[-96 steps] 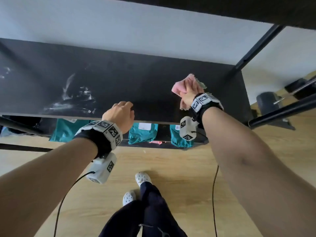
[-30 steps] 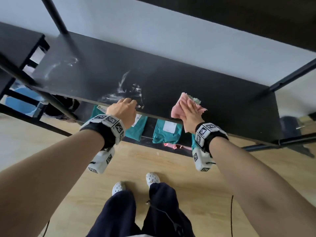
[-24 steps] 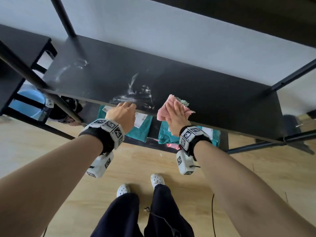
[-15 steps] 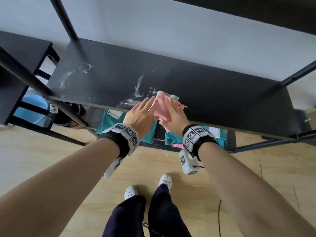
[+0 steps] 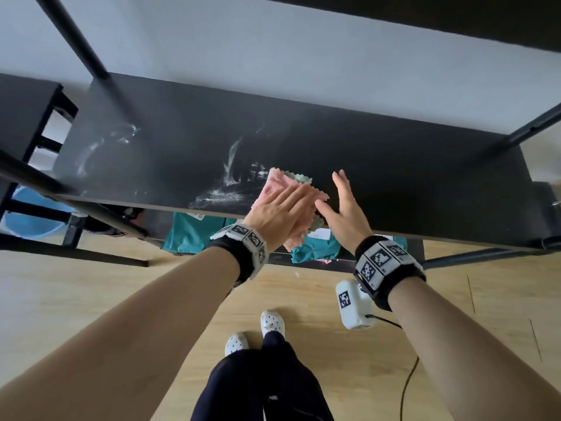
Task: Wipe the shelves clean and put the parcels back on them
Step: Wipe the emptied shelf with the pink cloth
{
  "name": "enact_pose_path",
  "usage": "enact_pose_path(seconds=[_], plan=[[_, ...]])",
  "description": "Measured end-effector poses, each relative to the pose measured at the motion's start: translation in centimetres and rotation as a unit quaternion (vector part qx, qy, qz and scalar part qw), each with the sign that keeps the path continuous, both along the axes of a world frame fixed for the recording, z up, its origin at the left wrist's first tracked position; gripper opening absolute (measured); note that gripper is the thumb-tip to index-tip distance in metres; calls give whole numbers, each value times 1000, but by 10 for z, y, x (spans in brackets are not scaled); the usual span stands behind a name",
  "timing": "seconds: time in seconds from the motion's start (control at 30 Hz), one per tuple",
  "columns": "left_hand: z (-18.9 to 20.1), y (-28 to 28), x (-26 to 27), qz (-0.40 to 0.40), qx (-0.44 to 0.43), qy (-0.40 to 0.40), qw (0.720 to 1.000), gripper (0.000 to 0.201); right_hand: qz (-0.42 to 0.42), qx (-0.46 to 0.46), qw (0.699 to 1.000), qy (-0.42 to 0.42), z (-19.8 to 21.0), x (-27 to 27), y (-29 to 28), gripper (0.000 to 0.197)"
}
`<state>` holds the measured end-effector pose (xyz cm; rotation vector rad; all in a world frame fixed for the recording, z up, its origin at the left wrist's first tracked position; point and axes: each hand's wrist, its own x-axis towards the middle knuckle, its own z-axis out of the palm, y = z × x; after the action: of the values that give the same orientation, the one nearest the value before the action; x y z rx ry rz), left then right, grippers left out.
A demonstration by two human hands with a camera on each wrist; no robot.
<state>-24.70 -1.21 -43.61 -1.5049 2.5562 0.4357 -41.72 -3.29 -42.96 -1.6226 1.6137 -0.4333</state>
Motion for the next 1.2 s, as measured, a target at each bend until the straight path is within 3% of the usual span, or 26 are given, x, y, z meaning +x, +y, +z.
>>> enact_pose_path(seconds=[0.07, 0.17, 0.4, 0.57, 0.67, 0.8, 0.9, 1.0, 1.1, 1.2], plan=[[-4, 8, 13, -16, -16, -23, 999, 74, -12, 10, 1000, -15, -1, 11, -4, 67], [-10, 5, 22, -38, -31, -27, 998, 67, -12, 20, 1000, -12, -3, 23, -8, 65], [-2, -33, 37, 91, -5, -4, 996, 67, 19, -10, 999, 25, 2, 29, -14, 62], [12, 0, 103, 229, 4, -18, 973, 67, 11, 7, 999, 38, 8, 37, -14, 59], [8, 40, 119, 255, 0, -14, 967, 70, 8, 8, 1000, 28, 10, 45, -11, 58], [5, 61, 87, 232, 36, 11, 972, 72, 6, 7, 1000, 21, 13, 45, -11, 58], [7, 35, 39, 178, 54, 16, 982, 66, 6, -2, 1000, 21, 15, 36, -8, 58], [9, -7, 9, 177, 68, 27, 982, 63, 11, -8, 1000, 28, 13, 25, -6, 58], [11, -38, 22, 230, 60, 40, 970, 65, 19, -19, 999, 41, 11, 17, -11, 58], [12, -43, 68, 317, 53, 44, 946, 60, 32, -19, 998, 47, 9, 23, -19, 56]])
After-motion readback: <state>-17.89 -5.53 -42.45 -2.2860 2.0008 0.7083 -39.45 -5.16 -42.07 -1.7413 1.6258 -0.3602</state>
